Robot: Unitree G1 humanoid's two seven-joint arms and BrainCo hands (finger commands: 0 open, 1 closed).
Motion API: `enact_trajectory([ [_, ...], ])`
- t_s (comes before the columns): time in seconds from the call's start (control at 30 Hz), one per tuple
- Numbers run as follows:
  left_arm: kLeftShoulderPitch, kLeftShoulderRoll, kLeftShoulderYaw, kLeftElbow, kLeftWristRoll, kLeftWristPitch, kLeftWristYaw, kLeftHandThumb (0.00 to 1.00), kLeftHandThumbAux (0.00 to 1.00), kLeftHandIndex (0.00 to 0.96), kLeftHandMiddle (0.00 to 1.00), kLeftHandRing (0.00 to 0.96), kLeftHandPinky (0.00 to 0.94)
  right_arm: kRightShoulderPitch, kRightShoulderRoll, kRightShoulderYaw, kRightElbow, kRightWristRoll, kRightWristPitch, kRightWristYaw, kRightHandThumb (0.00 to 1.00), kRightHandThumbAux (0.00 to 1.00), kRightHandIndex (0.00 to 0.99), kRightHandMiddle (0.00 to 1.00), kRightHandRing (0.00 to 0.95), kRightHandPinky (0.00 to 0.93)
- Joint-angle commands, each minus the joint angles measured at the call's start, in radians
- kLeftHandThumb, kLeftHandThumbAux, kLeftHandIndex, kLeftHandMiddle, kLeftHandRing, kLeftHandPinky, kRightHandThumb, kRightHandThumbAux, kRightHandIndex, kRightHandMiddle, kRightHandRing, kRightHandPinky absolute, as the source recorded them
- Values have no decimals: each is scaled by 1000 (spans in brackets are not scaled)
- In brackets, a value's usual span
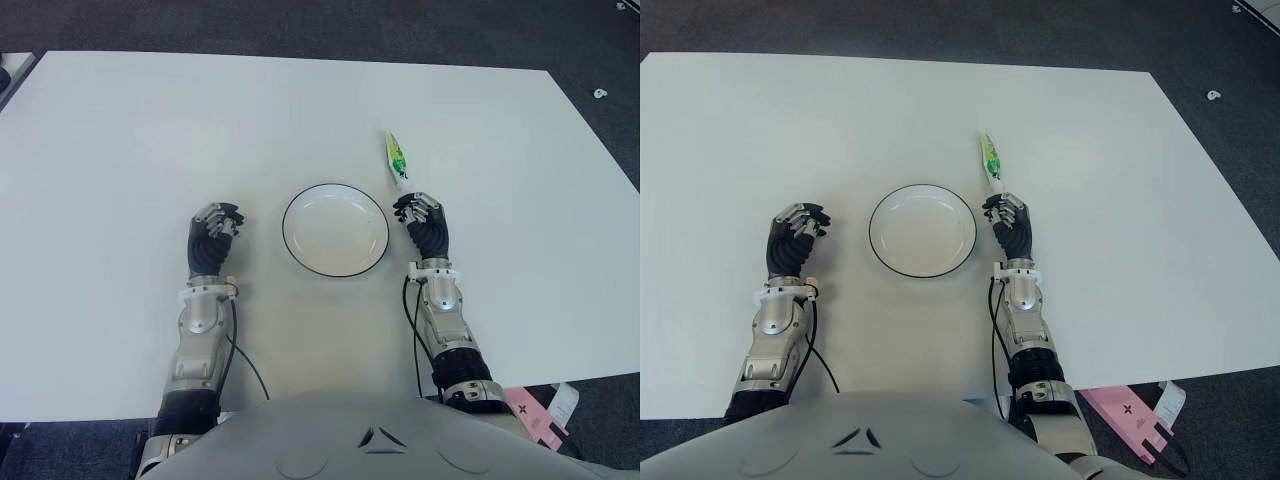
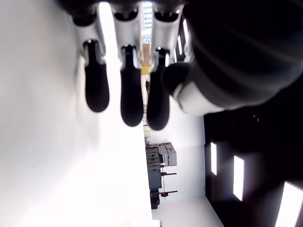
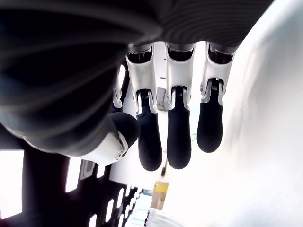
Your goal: Put the toothpaste on the table into the plate.
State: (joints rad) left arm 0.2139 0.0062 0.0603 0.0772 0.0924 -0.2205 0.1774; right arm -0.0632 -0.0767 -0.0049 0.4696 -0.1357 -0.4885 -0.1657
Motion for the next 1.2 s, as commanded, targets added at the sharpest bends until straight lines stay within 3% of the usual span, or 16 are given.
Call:
enact_trajectory([
  [0.03, 28, -6, -2, 26, -3, 49, -10, 708, 720, 431, 511, 502, 504, 62, 9, 3, 37, -1, 52, 7, 704, 730, 430, 508, 511, 520],
  [0.8, 25, -9, -9, 28, 4, 42, -6, 709, 720, 431, 515, 515, 514, 61, 6, -7, 21, -11, 44, 1, 703, 728, 428, 506, 514, 516],
  [0.9, 25, -11, -10, 29, 6, 39, -4, 708, 720, 431, 516, 515, 515, 50, -2, -12, -43, -19, 101, -2, 702, 729, 423, 484, 491, 479],
  [1.03, 25, -17, -12, 27, 9, 40, 2, 709, 720, 431, 514, 508, 506, 41, -9, -10, -152, -43, 209, -5, 695, 730, 410, 360, 386, 382],
  [1.13, 25, -22, -13, 26, 13, 41, 5, 709, 720, 431, 513, 507, 506, 44, -16, -7, -217, -71, 282, -10, 518, 728, 220, 266, 300, 309],
  [1.2, 26, -27, -13, 25, 17, 36, 9, 710, 720, 431, 512, 506, 507, 23, -35, 2, -234, -146, 349, -45, 465, 678, 156, 209, 244, 256],
])
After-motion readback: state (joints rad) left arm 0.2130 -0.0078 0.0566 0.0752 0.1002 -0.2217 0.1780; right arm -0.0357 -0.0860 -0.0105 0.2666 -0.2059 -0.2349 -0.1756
